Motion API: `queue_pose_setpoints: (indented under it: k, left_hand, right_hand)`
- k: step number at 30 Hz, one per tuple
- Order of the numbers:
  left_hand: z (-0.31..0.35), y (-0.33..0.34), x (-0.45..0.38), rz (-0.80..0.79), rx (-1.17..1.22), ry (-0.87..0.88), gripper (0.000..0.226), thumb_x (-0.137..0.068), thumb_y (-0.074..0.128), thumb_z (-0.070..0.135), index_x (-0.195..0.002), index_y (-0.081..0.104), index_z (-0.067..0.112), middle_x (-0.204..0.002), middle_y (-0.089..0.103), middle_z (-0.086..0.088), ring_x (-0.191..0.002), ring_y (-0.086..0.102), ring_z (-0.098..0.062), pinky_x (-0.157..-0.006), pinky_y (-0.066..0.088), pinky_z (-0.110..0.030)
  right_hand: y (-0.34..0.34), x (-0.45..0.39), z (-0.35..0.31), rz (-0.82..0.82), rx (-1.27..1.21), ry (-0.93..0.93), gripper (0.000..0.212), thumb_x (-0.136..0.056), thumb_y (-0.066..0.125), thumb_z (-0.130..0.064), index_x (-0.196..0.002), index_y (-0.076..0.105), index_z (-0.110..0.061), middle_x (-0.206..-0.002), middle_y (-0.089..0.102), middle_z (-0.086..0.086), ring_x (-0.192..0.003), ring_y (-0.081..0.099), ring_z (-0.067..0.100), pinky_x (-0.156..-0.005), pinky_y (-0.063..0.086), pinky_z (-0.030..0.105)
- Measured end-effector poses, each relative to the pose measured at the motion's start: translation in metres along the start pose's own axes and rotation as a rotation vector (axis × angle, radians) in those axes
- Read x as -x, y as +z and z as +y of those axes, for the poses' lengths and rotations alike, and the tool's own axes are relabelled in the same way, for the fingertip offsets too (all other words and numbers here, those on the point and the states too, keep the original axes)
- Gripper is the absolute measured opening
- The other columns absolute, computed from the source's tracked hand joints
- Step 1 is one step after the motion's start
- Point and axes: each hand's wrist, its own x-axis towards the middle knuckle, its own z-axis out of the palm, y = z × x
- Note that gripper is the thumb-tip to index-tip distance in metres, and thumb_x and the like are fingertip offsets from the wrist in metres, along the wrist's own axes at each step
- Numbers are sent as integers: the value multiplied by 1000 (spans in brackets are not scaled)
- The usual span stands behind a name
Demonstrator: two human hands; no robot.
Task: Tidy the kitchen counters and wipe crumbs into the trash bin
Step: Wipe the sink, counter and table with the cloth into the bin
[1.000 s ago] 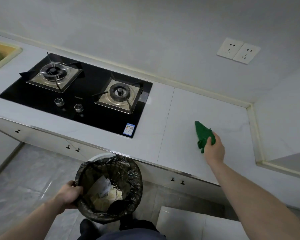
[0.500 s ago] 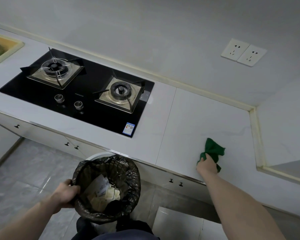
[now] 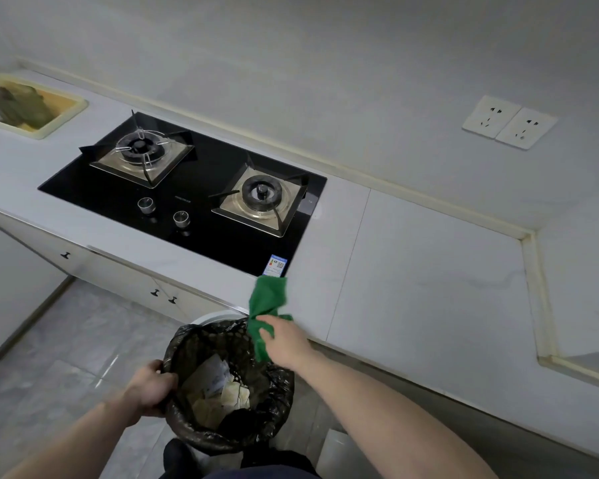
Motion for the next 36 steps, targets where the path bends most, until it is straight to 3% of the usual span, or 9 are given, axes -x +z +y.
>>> queue_pose_setpoints:
  k: [5,9,12,16,19,24,28,33,36]
  left_hand:
    - [1,-3,2,-19,36,-13,16,-91,57,-3,-104,57,8,-104,67,-28,-86,72,-48,-73,57,-67]
    - [-3,-8,-3,-27,45,-16,21,-88,57,-3,-107,57,6,-99,68,-27,-77,73,-44,-66,60,-61]
    - [-6,-11,-8,-32,62,-21,24,-87,57,-4,-108,57,5,-101,67,-28,-79,72,-46,-67,59,-63]
    - [-8,-15,-11,-32,71,-14,24,-86,57,-3,-108,57,6,-99,69,-26,-71,74,-41,-60,61,-55]
    - [-7,-16,-9,-35,70,-6,23,-86,56,-3,-107,58,6,-99,69,-26,-75,74,-43,-63,61,-57]
    - [-6,-20,-8,-25,69,4,21,-87,55,-3,-106,58,6,-96,70,-25,-76,74,-41,-62,62,-56]
    - [-7,-23,-10,-36,77,4,22,-88,53,-3,-107,57,7,-98,70,-24,-76,74,-41,-61,62,-53]
    - [-9,-32,-11,-41,93,11,21,-89,52,-3,-106,56,8,-98,70,-25,-77,74,-42,-64,62,-55]
    - [-15,-42,-14,-40,118,13,21,-89,53,-2,-107,55,9,-98,70,-25,-74,74,-41,-61,62,-53]
  right_hand:
    - [7,13,-17,73,-186,-71,37,-102,45,-43,-138,52,-48,-137,61,-15,-117,60,8,-101,50,27]
    - [-38,13,-11,276,-370,-66,31,-103,49,-37,-131,59,-47,-120,67,-19,-94,63,-8,-73,50,10]
    - [-87,8,9,499,-429,-11,32,-103,52,-27,-130,64,-37,-114,68,-17,-103,64,2,-82,55,20]
    - [-131,4,51,655,-298,112,36,-103,51,-29,-138,59,-33,-113,69,-6,-88,67,12,-66,56,26]
    - [-136,6,89,563,-121,278,39,-105,47,-32,-143,55,-30,-116,70,8,-82,66,22,-65,52,28]
    - [-82,17,93,437,105,371,41,-106,41,-32,-145,52,-27,-123,69,7,-104,65,29,-88,55,39]
    - [-38,13,44,380,160,257,38,-106,40,-35,-140,56,-31,-110,72,1,-87,64,22,-74,52,32]
    - [-10,-3,-32,-119,33,50,38,-105,42,-42,-141,53,-37,-93,72,-2,-51,51,5,-51,43,25]
    - [1,-4,-62,-109,-15,-84,35,-102,47,-43,-136,57,-44,-107,69,-9,-62,49,-4,-60,41,16]
